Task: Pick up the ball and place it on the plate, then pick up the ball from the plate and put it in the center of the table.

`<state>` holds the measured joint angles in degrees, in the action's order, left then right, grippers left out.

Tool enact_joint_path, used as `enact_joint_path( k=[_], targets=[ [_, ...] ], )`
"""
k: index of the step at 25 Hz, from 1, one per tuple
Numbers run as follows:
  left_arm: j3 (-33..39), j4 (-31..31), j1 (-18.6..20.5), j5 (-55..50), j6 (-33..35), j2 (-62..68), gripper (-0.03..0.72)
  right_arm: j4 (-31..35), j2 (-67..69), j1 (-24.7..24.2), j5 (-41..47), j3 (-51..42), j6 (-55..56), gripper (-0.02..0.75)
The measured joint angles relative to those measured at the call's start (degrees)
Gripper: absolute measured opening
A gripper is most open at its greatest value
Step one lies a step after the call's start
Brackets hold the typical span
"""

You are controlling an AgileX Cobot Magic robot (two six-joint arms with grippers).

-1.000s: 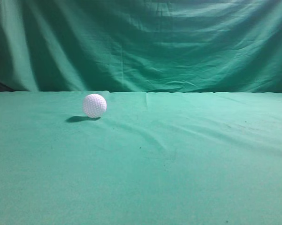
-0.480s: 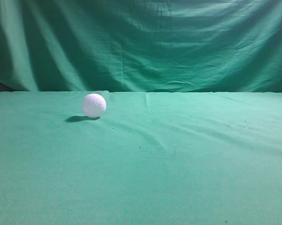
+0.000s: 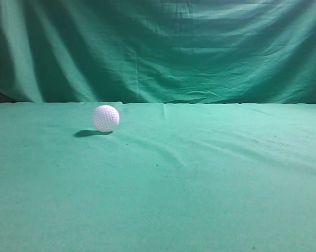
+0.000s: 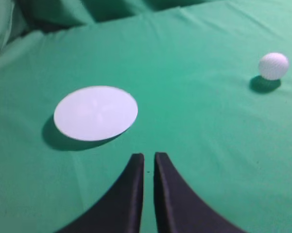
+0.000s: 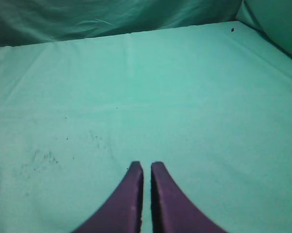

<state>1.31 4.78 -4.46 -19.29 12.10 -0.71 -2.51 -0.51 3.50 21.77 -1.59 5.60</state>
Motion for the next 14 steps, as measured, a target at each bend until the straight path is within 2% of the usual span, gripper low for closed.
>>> enact_joint_path(
  k=[3,14],
  targets=[
    [0.0,-2.6,0.0,-0.3,-3.2,0.0,0.057,0.0,0.0,0.0,0.0,0.0,0.0,0.048],
    [0.0,-2.8,0.0,-0.3,-4.2,0.0,0.057,0.0,0.0,0.0,0.0,0.0,-0.1,0.048]
  ],
)
